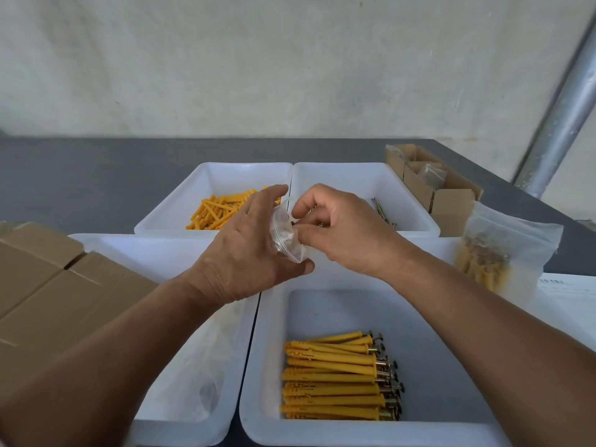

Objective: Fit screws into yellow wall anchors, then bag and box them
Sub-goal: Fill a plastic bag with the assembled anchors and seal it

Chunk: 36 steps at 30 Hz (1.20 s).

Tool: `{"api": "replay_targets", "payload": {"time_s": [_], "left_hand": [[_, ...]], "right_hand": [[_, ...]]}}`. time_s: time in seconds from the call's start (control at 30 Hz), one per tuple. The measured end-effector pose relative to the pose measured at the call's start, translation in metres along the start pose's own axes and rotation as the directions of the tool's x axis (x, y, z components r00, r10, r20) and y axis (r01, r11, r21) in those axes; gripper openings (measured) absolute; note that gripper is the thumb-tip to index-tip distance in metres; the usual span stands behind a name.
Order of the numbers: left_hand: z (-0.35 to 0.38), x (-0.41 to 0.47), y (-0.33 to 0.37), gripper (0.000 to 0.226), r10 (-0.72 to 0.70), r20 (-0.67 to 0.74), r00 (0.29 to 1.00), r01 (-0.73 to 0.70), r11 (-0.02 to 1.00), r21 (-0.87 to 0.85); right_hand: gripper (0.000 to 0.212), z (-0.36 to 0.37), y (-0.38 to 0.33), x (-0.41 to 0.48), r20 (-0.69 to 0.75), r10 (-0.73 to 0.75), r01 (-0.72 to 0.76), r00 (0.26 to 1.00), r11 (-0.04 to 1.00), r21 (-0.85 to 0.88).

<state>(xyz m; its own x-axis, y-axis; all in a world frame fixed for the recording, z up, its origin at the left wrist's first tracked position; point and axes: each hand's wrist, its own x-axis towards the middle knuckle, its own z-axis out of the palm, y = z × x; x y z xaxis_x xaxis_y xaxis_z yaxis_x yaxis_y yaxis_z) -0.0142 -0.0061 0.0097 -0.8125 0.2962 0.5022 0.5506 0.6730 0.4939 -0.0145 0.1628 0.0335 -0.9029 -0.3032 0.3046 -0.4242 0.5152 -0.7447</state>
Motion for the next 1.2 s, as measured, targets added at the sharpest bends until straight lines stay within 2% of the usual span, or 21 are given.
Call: {"api": "replay_targets", "payload": {"time_s": [0.17,0.23,0.33,0.37,0.43,0.5,0.6,0.7,0.77,0.93,1.2], "left_hand": [[0.0,-0.001,0.0,0.106,-0.002,0.005,1.0,0.002,1.0,-0.006],[-0.001,-0.001,0.001,0.105,-0.018,0.003,1.0,0.018,1.0,-0.005],[-0.002,-0.001,0.001,0.104,-0.036,-0.002,0.999,0.036,0.999,-0.007],[-0.002,-0.001,0.001,0.104,-0.035,-0.001,0.999,0.035,0.999,-0.004],[-0.001,-0.001,0.002,0.105,-0.041,0.006,0.999,0.041,0.999,-0.006],[-0.001,-0.001,0.002,0.108,-0.055,0.013,0.998,0.055,0.998,-0.012],[-0.001,-0.001,0.0,0.107,-0.062,0.016,0.998,0.063,0.998,-0.012],[-0.001,-0.001,0.0,0.105,-0.064,0.016,0.998,0.064,0.998,-0.014],[-0.001,-0.001,0.0,0.106,-0.069,0.021,0.997,0.07,0.997,-0.022],[0.0,-0.001,-0.001,0.103,-0.061,0.016,0.998,0.062,0.998,-0.02],[-0.001,0.0,-0.001,0.103,-0.055,0.017,0.998,0.055,0.998,0.004]], "right_hand": [[0.023,0.0,-0.006,-0.004,0.051,-0.021,0.025,0.998,0.996,-0.084],[0.025,-0.003,-0.008,-0.005,0.014,-0.005,0.006,1.0,0.996,-0.09],[0.022,-0.014,-0.008,-0.001,-0.174,0.092,-0.113,0.98,0.986,-0.119],[0.02,-0.019,-0.008,0.0,-0.185,0.143,-0.175,0.972,0.971,-0.166],[0.02,-0.028,-0.005,0.0,-0.048,0.266,-0.267,0.963,0.909,-0.319],[0.019,-0.03,-0.003,-0.004,0.219,0.409,-0.277,0.886,0.845,-0.458],[0.02,-0.023,0.0,-0.011,0.52,0.55,-0.217,0.653,0.794,-0.567],[0.034,-0.017,0.002,-0.016,0.605,0.662,-0.216,0.443,0.734,-0.644],[0.037,-0.016,0.003,-0.016,0.614,0.698,-0.207,0.369,0.706,-0.678],[0.057,-0.006,0.009,-0.016,0.587,0.753,-0.142,0.297,0.643,-0.753],[0.058,0.006,0.013,-0.017,0.607,0.737,-0.099,0.298,0.657,-0.748]]}}
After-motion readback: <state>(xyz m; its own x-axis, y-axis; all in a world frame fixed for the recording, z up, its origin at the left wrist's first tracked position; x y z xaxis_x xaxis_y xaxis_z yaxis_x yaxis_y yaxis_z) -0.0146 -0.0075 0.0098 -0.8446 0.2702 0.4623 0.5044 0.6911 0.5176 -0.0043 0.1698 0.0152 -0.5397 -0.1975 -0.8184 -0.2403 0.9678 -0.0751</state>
